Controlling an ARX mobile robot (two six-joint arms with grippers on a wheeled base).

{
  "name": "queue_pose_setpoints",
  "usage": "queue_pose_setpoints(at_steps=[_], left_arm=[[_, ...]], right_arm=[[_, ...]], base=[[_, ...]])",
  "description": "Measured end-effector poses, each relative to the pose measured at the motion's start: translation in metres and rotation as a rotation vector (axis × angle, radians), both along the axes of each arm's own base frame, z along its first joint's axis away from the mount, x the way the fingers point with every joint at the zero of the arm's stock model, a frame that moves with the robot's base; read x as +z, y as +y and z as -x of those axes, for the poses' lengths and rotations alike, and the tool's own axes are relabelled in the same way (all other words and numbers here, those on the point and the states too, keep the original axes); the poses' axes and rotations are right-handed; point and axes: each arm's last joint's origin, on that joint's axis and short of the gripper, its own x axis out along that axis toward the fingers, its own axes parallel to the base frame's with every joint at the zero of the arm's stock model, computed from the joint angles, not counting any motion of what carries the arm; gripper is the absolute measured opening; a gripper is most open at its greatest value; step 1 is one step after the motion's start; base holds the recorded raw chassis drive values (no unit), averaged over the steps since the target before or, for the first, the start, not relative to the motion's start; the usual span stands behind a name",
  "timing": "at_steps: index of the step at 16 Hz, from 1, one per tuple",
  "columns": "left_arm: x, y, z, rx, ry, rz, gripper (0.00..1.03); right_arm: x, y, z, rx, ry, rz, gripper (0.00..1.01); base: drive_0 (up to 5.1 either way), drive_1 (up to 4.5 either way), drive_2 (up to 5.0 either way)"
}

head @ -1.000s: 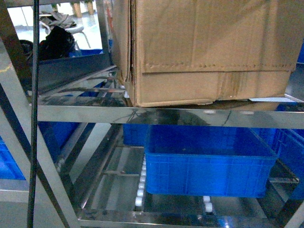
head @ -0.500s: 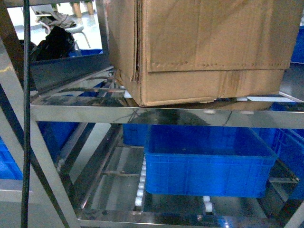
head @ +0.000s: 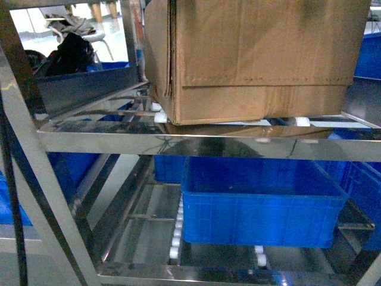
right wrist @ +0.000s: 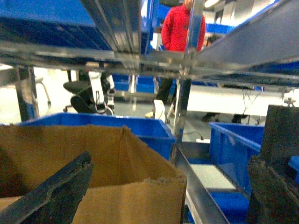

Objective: Sort boxes to right shelf from conveyor

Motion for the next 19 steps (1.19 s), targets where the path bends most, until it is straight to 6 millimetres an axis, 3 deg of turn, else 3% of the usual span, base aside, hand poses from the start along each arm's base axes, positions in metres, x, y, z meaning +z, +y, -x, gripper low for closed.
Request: queue_pose_setpoints(at_steps=[3,4,6,8,10,11,13,17,18,19], left_arm=[[0.024,0.026,0.045,0.031,-0.094,0.020,0.98],[0.029,0.036,0.069,0.045,-0.111,0.018,0.98],[0.019,0.054,0.121,0.082,-0.101,-0.060,0.98],[0.004,0.076,0.169,0.159,-0.039,-0.114,0.98],[0.013,0.080,0.179,0.171,-0.089,-0.101,0.98],[0.012,0.077,0.178,0.217,-0.137,-0.095,0.93],[-0.028,0.089,0.192,0.433,-0.160,-0.102,0.66],[-0.084,0.101,0.215,0.442,-0.151,-0.104,0.11],[-0.095,0.110,0.220,0.442,-0.150,-0.104,0.02],[-0.102,0.113,0.225,0.465,-0.153,-0.104,0.02]], right_arm=[[0.028,0.002,0.066,0.018,-0.086,-0.015,0.98],[0.030,0.000,0.087,0.020,-0.067,-0.014,0.98],[0.027,-0.007,0.127,0.024,-0.005,0.025,0.98],[0.039,-0.016,0.162,-0.015,-0.030,0.051,0.98],[0.037,-0.016,0.162,-0.009,0.000,0.065,0.97],[0.024,-0.019,0.163,0.050,0.131,0.059,0.85],[-0.017,-0.035,0.183,0.058,0.157,-0.013,0.57],[-0.078,-0.051,0.207,0.062,0.180,-0.034,0.02],[-0.088,-0.053,0.212,0.063,0.175,-0.035,0.02],[-0.096,-0.056,0.217,0.075,0.173,-0.034,0.02]], base=[[0.0,0.00,0.0],[0.0,0.00,0.0],[0.0,0.00,0.0],[0.0,0.00,0.0],[0.0,0.00,0.0],[0.0,0.00,0.0],[0.0,0.00,0.0],[0.0,0.00,0.0],[0.0,0.00,0.0],[0.0,0.00,0.0]])
